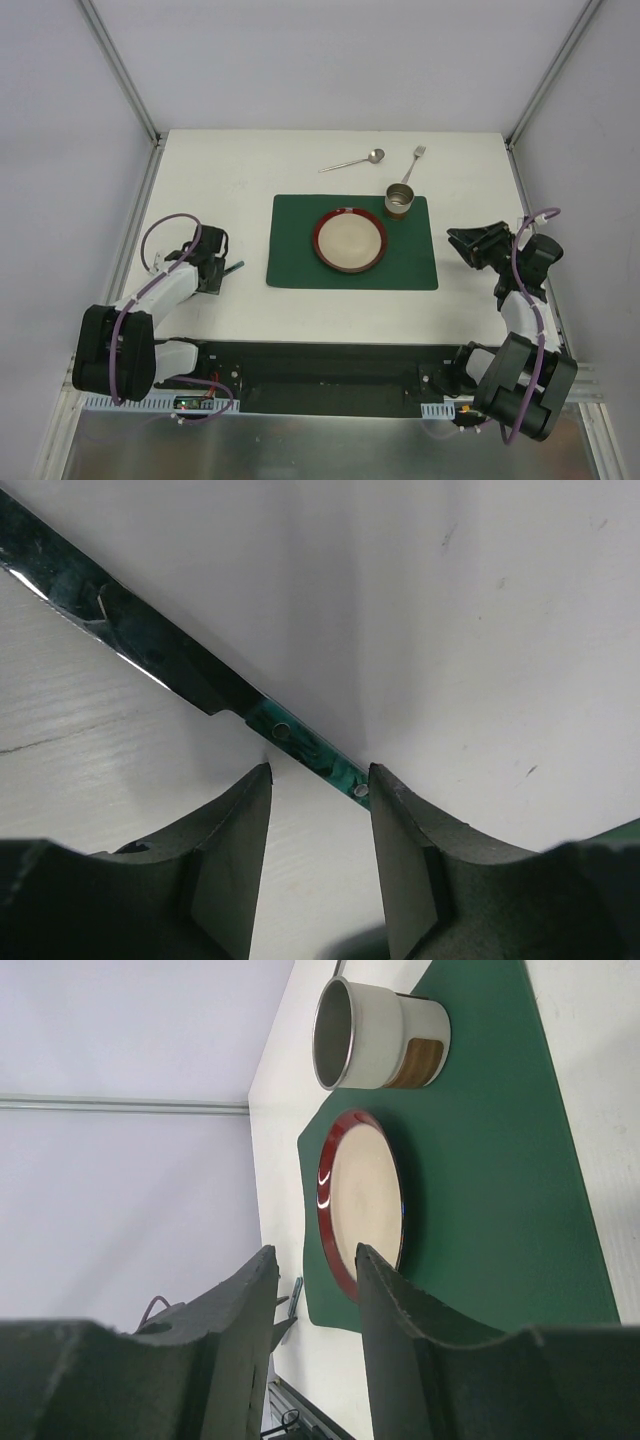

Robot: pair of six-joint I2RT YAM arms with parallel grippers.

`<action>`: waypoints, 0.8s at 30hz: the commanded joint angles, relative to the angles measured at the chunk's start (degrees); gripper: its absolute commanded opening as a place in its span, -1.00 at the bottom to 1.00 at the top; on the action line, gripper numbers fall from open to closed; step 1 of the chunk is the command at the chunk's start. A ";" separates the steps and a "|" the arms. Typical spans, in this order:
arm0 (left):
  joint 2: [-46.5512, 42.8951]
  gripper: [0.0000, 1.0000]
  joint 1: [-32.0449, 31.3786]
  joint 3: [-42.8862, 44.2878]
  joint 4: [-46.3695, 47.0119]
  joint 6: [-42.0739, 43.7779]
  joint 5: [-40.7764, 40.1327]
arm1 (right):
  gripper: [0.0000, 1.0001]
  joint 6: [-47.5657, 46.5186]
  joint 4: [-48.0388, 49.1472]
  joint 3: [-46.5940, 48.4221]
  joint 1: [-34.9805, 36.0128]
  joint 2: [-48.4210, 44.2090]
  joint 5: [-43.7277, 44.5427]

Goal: Set the dinner table for one person
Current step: Pick up the knife at the center of the board.

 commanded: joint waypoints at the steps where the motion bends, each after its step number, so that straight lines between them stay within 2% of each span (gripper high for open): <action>1: 3.37 -0.14 0.14 1.01 -0.18 -3.13 -0.63 | -0.21 0.86 2.29 -0.39 -0.63 -1.82 -1.53; 10: 9.18 -0.19 0.14 3.65 0.08 -3.83 0.69 | -0.20 1.83 2.64 -1.53 -0.63 -3.66 -1.88; 24: 8.57 -0.25 0.31 3.12 0.43 -3.40 0.86 | -0.18 4.64 2.56 -1.27 -0.63 -6.04 -2.85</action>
